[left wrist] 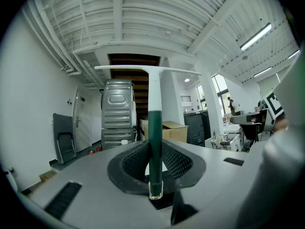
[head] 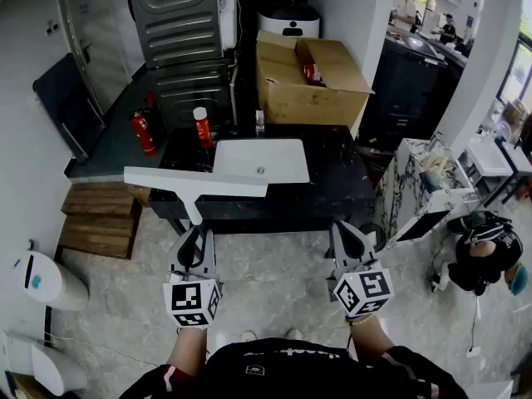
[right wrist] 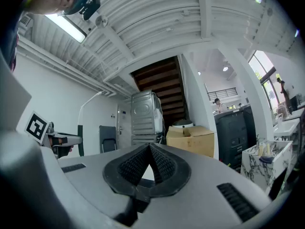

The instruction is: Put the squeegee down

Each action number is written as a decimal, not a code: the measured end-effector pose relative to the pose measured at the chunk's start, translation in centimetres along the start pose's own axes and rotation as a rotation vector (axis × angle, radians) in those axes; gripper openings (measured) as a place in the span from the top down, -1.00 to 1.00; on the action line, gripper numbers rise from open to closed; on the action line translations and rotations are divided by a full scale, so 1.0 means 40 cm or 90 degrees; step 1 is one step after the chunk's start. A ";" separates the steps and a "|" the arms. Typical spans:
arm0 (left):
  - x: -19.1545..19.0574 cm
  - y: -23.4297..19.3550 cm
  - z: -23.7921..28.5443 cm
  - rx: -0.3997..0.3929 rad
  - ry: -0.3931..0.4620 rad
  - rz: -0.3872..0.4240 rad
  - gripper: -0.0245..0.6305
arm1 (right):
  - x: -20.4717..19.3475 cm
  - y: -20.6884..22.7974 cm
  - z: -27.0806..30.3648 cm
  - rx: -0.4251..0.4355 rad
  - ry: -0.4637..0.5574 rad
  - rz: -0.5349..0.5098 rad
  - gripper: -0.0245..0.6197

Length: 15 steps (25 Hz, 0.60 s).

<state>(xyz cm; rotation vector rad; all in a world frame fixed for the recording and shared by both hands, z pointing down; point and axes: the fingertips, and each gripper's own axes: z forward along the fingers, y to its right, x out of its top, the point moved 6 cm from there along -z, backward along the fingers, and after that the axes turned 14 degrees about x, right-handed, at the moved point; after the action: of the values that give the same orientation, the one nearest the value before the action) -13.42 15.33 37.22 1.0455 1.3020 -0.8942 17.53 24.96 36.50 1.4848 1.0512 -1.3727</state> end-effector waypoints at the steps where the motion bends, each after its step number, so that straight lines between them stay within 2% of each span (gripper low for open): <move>1: 0.000 0.000 0.000 0.000 -0.002 -0.001 0.66 | 0.000 0.000 0.001 0.001 0.000 0.000 0.81; 12: -0.005 0.007 0.008 -0.004 -0.009 -0.005 0.66 | -0.010 0.009 0.005 -0.002 -0.010 0.004 0.81; 15: -0.010 0.007 0.014 -0.007 -0.009 -0.005 0.66 | -0.025 0.013 0.009 -0.002 -0.010 0.022 0.81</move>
<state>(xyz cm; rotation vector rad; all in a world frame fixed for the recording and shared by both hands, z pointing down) -13.00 14.88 37.64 1.0245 1.2981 -0.8977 17.88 24.41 37.48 1.4812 1.0130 -1.3559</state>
